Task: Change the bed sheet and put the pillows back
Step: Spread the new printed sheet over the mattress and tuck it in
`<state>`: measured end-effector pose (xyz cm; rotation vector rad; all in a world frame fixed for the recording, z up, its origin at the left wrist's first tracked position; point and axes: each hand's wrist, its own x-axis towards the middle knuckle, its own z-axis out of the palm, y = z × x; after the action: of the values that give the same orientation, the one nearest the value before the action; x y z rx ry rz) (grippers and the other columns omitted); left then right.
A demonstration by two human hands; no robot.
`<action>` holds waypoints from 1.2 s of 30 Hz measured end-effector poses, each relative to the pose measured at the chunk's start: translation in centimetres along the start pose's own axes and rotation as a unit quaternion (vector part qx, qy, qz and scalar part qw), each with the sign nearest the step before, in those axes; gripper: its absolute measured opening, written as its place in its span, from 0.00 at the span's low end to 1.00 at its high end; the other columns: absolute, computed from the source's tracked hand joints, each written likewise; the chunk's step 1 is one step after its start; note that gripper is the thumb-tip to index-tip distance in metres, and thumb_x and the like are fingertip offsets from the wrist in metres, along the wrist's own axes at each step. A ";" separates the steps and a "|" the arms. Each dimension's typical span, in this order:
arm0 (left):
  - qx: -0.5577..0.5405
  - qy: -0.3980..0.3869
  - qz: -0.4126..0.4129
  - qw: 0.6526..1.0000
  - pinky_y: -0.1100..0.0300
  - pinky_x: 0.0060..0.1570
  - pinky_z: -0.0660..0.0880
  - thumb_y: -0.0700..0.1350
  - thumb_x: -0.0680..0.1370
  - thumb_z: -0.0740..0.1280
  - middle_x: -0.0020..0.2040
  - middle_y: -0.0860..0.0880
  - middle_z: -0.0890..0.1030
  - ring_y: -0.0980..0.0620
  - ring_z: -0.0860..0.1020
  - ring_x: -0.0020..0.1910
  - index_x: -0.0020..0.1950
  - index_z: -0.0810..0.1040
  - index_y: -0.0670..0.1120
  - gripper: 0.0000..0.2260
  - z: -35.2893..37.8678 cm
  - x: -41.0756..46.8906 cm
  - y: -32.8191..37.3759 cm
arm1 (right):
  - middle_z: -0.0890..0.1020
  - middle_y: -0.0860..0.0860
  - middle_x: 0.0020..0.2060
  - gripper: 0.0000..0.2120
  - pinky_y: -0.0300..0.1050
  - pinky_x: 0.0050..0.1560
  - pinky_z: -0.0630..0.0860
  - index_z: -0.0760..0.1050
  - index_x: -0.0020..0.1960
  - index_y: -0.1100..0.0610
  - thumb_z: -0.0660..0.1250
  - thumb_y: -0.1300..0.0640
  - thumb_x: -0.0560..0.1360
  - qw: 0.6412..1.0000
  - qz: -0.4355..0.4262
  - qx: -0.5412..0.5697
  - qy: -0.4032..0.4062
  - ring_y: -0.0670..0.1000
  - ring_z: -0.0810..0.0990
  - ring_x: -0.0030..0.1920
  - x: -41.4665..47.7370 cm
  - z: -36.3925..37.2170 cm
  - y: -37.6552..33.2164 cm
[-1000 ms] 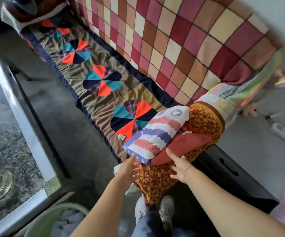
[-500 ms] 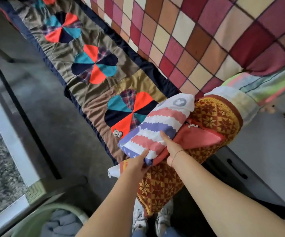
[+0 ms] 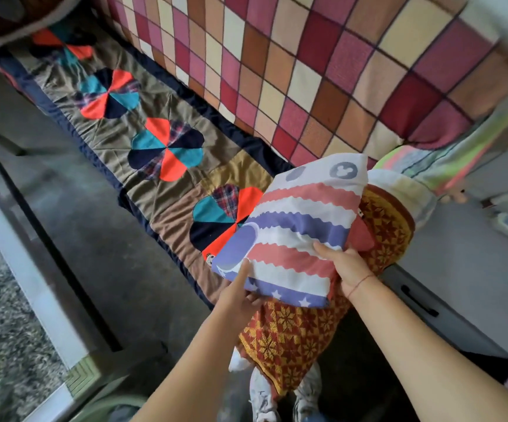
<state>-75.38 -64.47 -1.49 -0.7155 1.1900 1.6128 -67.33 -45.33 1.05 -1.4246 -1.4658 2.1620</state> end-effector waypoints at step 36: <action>0.708 -0.359 0.094 0.601 0.51 0.57 0.71 0.52 0.75 0.72 0.51 0.46 0.82 0.46 0.78 0.51 0.57 0.78 0.47 0.14 30.3 -18.0 -35.9 | 0.82 0.55 0.57 0.52 0.49 0.49 0.80 0.73 0.66 0.54 0.84 0.40 0.46 0.853 -0.100 0.318 0.402 0.57 0.81 0.56 -43.7 -44.2 15.8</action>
<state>-32.96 -40.78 11.61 1.0390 1.4214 0.4687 -4.46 -51.06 12.46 -1.5106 -0.4910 1.3914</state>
